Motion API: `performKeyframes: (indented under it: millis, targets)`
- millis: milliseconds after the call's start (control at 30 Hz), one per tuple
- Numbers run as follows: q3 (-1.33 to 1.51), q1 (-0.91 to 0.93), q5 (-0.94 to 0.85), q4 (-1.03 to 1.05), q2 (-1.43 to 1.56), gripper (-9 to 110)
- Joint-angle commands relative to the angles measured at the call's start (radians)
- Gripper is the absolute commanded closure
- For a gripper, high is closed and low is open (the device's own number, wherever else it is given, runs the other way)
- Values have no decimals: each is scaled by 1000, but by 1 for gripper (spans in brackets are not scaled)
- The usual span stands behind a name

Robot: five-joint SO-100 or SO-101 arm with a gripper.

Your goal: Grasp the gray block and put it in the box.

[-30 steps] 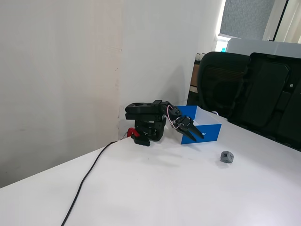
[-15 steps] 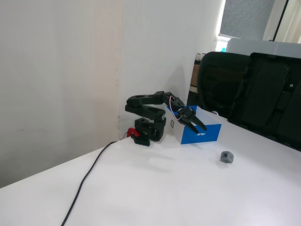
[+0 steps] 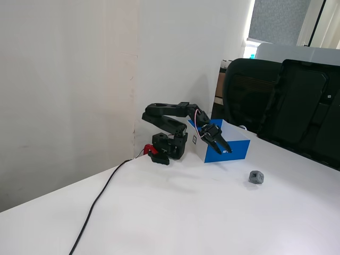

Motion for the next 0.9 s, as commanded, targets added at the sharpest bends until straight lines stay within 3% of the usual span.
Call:
performKeyframes:
  millis: [0,533,867]
  targets:
    - [-143,-29,9,-12,-77,70]
    - [-313,-115,-3,-95,-453,67]
    - [-368,-23,8,-163,-603,64]
